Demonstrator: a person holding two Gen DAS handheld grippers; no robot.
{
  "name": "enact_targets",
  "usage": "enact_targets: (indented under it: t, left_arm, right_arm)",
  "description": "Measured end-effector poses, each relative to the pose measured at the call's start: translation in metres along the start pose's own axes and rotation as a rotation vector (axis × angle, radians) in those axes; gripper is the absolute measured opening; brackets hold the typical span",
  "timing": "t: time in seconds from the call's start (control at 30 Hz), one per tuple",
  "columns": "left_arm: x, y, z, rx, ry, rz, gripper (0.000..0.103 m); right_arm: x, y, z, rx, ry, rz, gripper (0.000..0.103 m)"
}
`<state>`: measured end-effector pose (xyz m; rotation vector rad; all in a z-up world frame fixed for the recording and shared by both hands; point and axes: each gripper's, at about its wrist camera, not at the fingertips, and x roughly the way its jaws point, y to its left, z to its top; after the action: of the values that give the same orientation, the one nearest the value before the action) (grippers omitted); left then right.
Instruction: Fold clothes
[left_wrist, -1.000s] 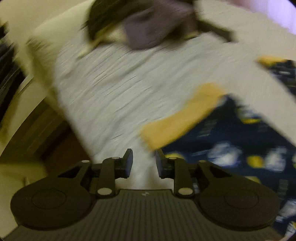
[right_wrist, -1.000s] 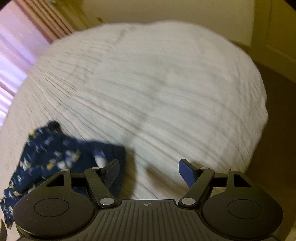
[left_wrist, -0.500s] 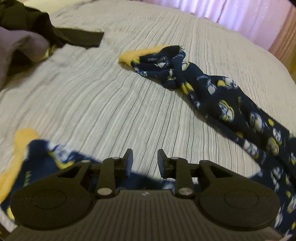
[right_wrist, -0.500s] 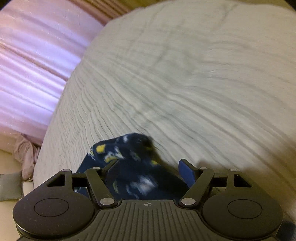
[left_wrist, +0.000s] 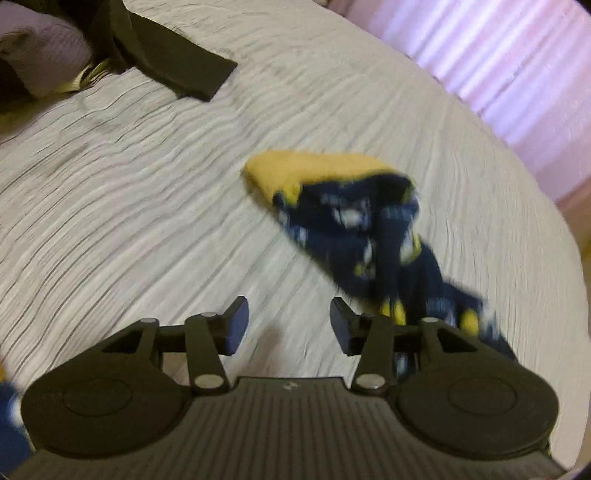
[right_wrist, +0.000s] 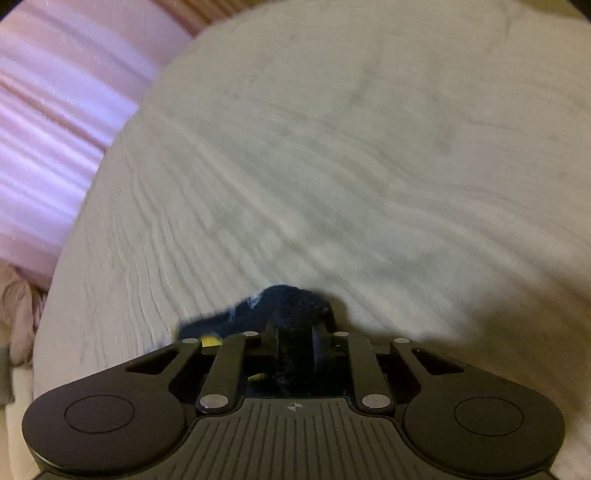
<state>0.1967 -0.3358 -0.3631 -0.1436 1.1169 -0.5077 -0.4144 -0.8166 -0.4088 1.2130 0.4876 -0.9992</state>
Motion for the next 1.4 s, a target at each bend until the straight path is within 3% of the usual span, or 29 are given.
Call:
enact_targets:
  t: [0.1, 0.17, 0.3, 0.37, 0.43, 0.5, 0.53, 0.57, 0.63, 0.8, 0.9, 0.93, 1.0, 1.03, 1.13, 1.17, 1.2, 1.27, 1.3, 1.4]
  left_arm:
    - [0.025, -0.004, 0.021, -0.072, -0.014, -0.022, 0.047]
    - [0.038, -0.022, 0.033, -0.053, -0.032, -0.042, 0.047]
    - [0.063, -0.076, 0.052, 0.094, -0.056, -0.077, 0.049]
    - [0.078, -0.104, 0.056, 0.190, -0.048, -0.071, 0.063]
    - [0.101, -0.131, 0.056, 0.310, -0.016, -0.031, 0.066]
    - [0.127, -0.149, 0.053, 0.427, 0.031, 0.037, 0.054]
    - [0.138, -0.154, 0.051, 0.467, 0.059, 0.064, 0.012]
    - [0.140, -0.154, 0.053, 0.467, 0.063, 0.064, 0.004]
    - [0.125, -0.149, 0.062, 0.419, -0.002, 0.009, 0.004]
    - [0.002, -0.115, 0.095, 0.256, -0.392, -0.258, 0.004]
    - [-0.048, -0.073, 0.092, 0.180, -0.469, -0.304, 0.004]
    - [-0.056, -0.058, 0.084, 0.174, -0.466, -0.287, 0.006]
    - [-0.050, -0.028, 0.065, 0.196, -0.393, -0.120, 0.014]
    - [-0.039, -0.011, 0.057, 0.191, -0.335, -0.029, 0.023]
    - [-0.007, 0.039, 0.037, 0.126, -0.167, 0.215, 0.024]
    - [-0.002, 0.052, 0.031, 0.090, -0.137, 0.253, 0.024]
    - [-0.001, 0.063, 0.026, 0.055, -0.128, 0.258, 0.024]
    - [-0.002, 0.070, 0.023, 0.043, -0.127, 0.260, 0.024]
    - [-0.004, 0.068, 0.024, 0.065, -0.132, 0.255, 0.025]
    - [0.004, 0.039, 0.033, 0.193, -0.137, 0.230, 0.031]
  right_arm:
    - [-0.010, 0.001, 0.004, -0.010, -0.027, -0.004, 0.015]
    - [-0.010, 0.001, 0.005, -0.017, -0.018, -0.013, 0.015]
    - [-0.010, -0.004, 0.004, 0.015, -0.009, -0.030, 0.015]
    - [-0.004, 0.000, 0.006, 0.049, -0.010, -0.031, 0.015]
    - [-0.003, 0.001, 0.007, 0.051, -0.009, -0.036, 0.015]
    - [-0.003, 0.003, 0.009, 0.054, -0.009, -0.042, 0.015]
    - [-0.005, 0.005, 0.009, 0.049, -0.013, -0.046, 0.015]
    - [-0.008, 0.006, 0.010, 0.045, -0.017, -0.051, 0.015]
    - [-0.014, 0.011, 0.012, 0.028, -0.044, -0.047, 0.015]
    - [-0.040, 0.019, 0.022, 0.019, -0.127, -0.025, 0.015]
    - [-0.054, 0.018, 0.027, 0.045, -0.168, -0.009, 0.014]
    - [-0.057, 0.018, 0.028, 0.052, -0.182, -0.013, 0.014]
    - [-0.060, 0.013, 0.028, 0.073, -0.198, -0.024, 0.015]
    - [-0.058, 0.010, 0.027, 0.087, -0.197, -0.034, 0.015]
    - [-0.050, 0.004, 0.027, 0.116, -0.154, -0.090, 0.015]
    - [-0.045, 0.004, 0.027, 0.116, -0.136, -0.122, 0.016]
    - [-0.041, 0.005, 0.028, 0.110, -0.128, -0.140, 0.019]
    - [-0.038, 0.011, 0.027, 0.090, -0.130, -0.193, 0.065]
    - [-0.038, 0.013, 0.027, 0.070, -0.151, -0.210, 0.071]
    - [-0.036, 0.023, 0.029, 0.025, -0.169, -0.252, 0.072]
